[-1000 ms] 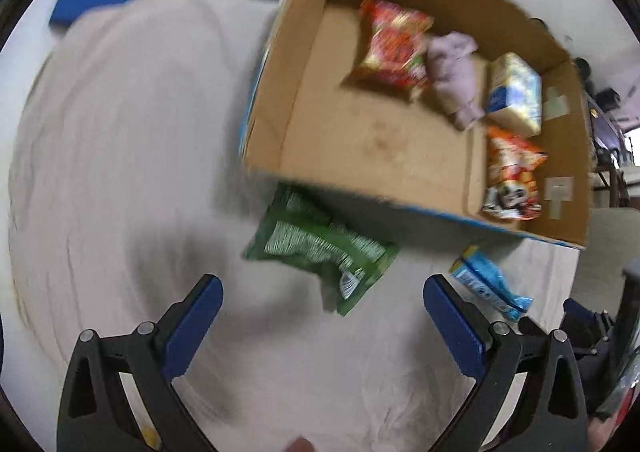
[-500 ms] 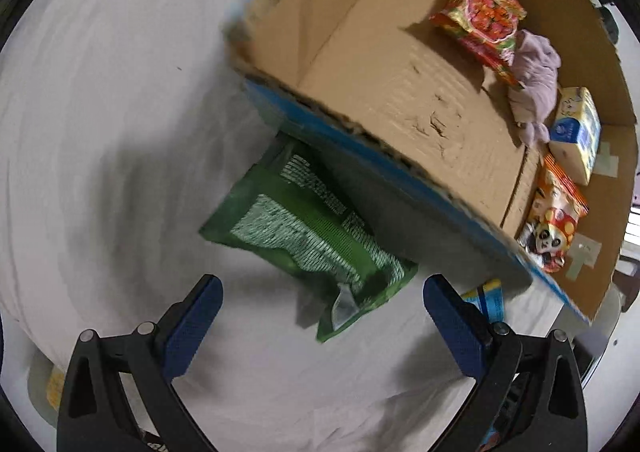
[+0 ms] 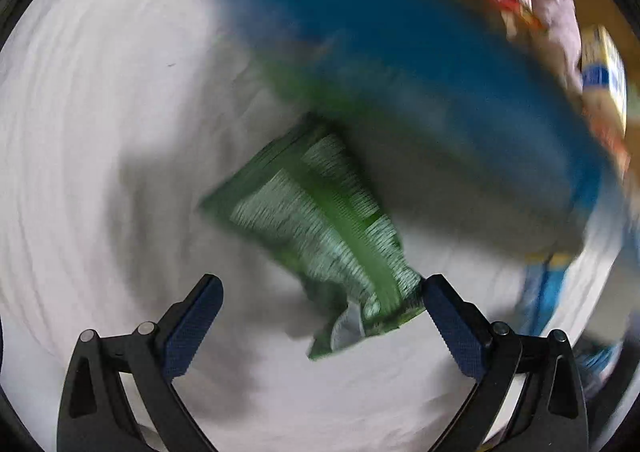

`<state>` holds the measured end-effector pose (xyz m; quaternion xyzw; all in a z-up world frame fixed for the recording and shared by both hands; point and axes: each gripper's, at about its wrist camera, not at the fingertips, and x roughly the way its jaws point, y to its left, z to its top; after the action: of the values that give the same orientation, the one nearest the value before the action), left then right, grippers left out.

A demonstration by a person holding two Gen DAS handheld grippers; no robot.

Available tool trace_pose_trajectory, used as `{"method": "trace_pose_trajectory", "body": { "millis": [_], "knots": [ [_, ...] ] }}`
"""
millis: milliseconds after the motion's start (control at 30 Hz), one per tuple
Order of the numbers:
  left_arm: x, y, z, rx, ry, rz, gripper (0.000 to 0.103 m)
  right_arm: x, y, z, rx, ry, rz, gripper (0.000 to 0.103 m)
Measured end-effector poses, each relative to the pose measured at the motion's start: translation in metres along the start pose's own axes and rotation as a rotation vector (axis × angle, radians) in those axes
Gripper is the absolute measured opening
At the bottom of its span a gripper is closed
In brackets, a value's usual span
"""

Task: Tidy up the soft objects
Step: 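Grasp the green bag with the left tool while the right tool grasps the blue stick wrapper, then carry the green bag and blue wrapper into the box and release both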

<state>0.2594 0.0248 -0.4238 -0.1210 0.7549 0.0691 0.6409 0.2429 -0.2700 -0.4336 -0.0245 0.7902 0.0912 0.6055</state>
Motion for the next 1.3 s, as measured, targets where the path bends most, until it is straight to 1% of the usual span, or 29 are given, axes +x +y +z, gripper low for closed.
{"method": "trace_pose_trajectory", "body": {
  "millis": [33,100,167,200,267,333,433,533,567,600,633,667,733,800,833,933,967,1067,1133,1200,1267,1300],
  "knots": [
    [-0.001,0.006,-0.006,0.021,-0.003,0.029,0.103,-0.002,-0.001,0.000,-0.007,-0.008,-0.002,0.040],
    [-0.001,0.014,-0.012,0.039,-0.001,0.058,0.103,-0.006,-0.003,0.001,-0.005,-0.028,-0.011,0.041],
    [-0.004,0.018,-0.016,0.060,-0.007,0.077,0.103,-0.006,0.001,0.006,-0.002,-0.039,-0.029,0.041],
    [-0.006,0.019,-0.016,0.063,-0.015,0.080,0.103,-0.006,0.002,0.001,0.000,-0.043,-0.035,0.041],
    [-0.012,0.020,-0.012,0.063,-0.033,0.085,0.103,-0.001,0.003,0.007,0.010,-0.039,-0.055,0.041],
    [-0.013,0.018,-0.006,0.048,-0.045,0.071,0.103,0.007,0.002,0.010,0.018,-0.036,-0.070,0.041],
    [-0.007,0.013,0.005,0.039,-0.028,0.057,0.103,0.011,0.007,0.012,0.022,-0.053,-0.098,0.041],
    [0.009,-0.001,0.016,0.086,0.008,0.072,0.103,0.012,0.007,0.010,0.044,-0.066,-0.126,0.040],
    [0.014,-0.007,0.017,0.114,-0.002,0.092,0.102,0.017,0.010,0.004,0.045,-0.064,-0.139,0.038],
    [0.015,-0.010,0.017,0.134,-0.021,0.113,0.098,0.023,0.016,-0.002,0.047,-0.062,-0.150,0.036],
    [0.017,-0.011,0.016,0.151,-0.040,0.126,0.084,0.024,0.017,-0.004,0.055,-0.055,-0.151,0.032],
    [0.018,-0.015,0.015,0.152,-0.037,0.122,0.064,0.028,0.019,-0.003,0.065,-0.042,-0.143,0.030],
    [0.021,-0.015,0.011,0.162,-0.025,0.110,0.049,0.037,0.019,-0.005,0.082,-0.026,-0.126,0.029],
    [0.019,-0.015,0.003,0.184,-0.031,0.126,0.046,0.040,0.016,-0.009,0.108,-0.011,-0.106,0.028],
    [0.018,-0.015,-0.001,0.188,-0.033,0.120,0.043,0.042,0.014,-0.011,0.124,-0.002,-0.088,0.028],
    [0.020,-0.014,-0.030,0.216,-0.029,0.118,0.042,0.047,0.005,-0.024,0.147,0.029,-0.050,0.028],
    [0.021,-0.013,-0.035,0.221,-0.029,0.117,0.042,0.048,0.004,-0.026,0.153,0.034,-0.045,0.028],
    [0.027,-0.008,-0.040,0.240,-0.023,0.142,0.043,0.052,0.004,-0.025,0.150,0.047,-0.057,0.029],
    [0.028,-0.009,-0.041,0.236,-0.042,0.146,0.043,0.054,0.004,-0.021,0.160,0.064,-0.062,0.029],
    [0.029,-0.013,-0.051,0.234,-0.037,0.144,0.043,0.056,0.007,-0.019,0.158,0.077,-0.077,0.029],
    [0.030,-0.012,-0.054,0.234,-0.031,0.139,0.044,0.058,0.010,-0.018,0.152,0.082,-0.096,0.030],
    [0.031,-0.007,-0.051,0.237,-0.031,0.140,0.044,0.059,0.011,-0.018,0.146,0.082,-0.109,0.030]
  ]
}}
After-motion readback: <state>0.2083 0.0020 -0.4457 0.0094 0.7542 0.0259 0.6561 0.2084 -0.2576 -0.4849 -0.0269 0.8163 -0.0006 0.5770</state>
